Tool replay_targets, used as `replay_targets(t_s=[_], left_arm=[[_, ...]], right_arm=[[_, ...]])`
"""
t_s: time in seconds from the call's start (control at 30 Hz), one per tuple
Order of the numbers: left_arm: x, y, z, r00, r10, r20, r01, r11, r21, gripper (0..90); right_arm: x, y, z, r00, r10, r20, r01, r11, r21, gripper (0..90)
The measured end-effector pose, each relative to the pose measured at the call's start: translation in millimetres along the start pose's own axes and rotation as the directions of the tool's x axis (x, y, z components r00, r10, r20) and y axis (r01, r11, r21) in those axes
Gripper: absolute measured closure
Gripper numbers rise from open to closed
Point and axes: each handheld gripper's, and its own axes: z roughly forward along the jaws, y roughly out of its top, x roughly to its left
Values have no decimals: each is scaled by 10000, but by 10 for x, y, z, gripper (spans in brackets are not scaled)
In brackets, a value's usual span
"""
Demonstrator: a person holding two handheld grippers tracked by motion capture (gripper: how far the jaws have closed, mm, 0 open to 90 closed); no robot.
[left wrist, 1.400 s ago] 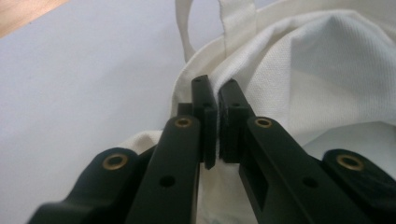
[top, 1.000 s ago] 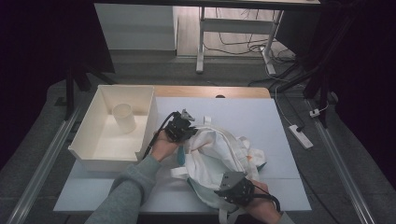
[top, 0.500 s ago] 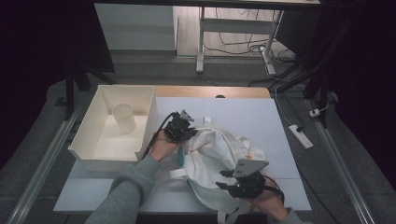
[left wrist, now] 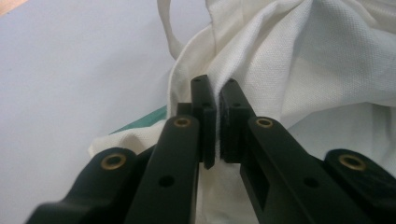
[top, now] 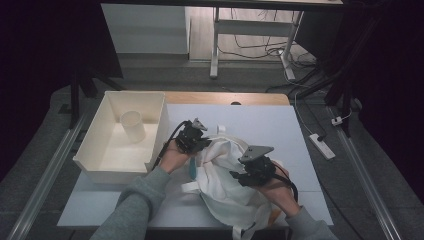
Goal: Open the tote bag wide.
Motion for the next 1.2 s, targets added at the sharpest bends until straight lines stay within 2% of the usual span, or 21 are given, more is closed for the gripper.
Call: replay_targets(t_s=[0.07, 0.17, 0.3, 0.47, 0.5, 0.57, 0.67, 0.77, 0.93, 1.07, 1.2], left_arm=[[-2, -1, 1, 10000, 2, -7, -2, 10000, -4, 863], [-6, -4, -7, 10000, 18, -16, -18, 10000, -2, 864], [-12, -9, 0, 10000, 21, 7, -21, 10000, 7, 863], [-20, -8, 3, 10000, 83, -3, -83, 9999, 57, 863], [-19, -10, 5, 10000, 51, 10, -51, 10000, 46, 863], [-19, -13, 8, 10000, 65, 38, -65, 10000, 75, 862], [-27, -16, 6, 9999, 148, -6, -148, 9998, 117, 863], [-29, -22, -8, 9999, 127, -43, -126, 9999, 74, 863], [-24, -24, -25, 9998, 193, -59, -193, 9998, 75, 862], [-28, -23, -34, 9998, 179, -28, -179, 9998, -5, 863], [-32, -23, -32, 9996, 258, -137, -257, 9997, 41, 862]], right_arm=[[-30, 16, 54, 9999, -30, 100, 28, 9998, 221, 435], [-72, -18, 80, 9972, -53, 743, 11, 9984, 570, 425], [-111, -98, 65, 9967, 186, 785, -237, 9976, 656, 436], [-75, -162, 187, 9933, -195, 1141, 27, 9892, 1464, 440], [-75, -182, 222, 9911, -333, 1289, 121, 9867, 1624, 474], [-101, -234, 277, 9908, -303, 1318, 72, 9850, 1723, 562], [-167, -306, 308, 9892, -260, 1441, 7, 9849, 1732, 734], [-184, -324, 286, 9879, -339, 1515, 118, 9894, 1445, 857], [-126, -200, 112, 9819, -857, 1689, 752, 9949, 677, 887], [-160, -96, -48, 9883, -339, 1490, 417, 9979, -492, 888], [-302, -88, -40, 9912, 231, 1306, -99, 9949, -1007, 888]])
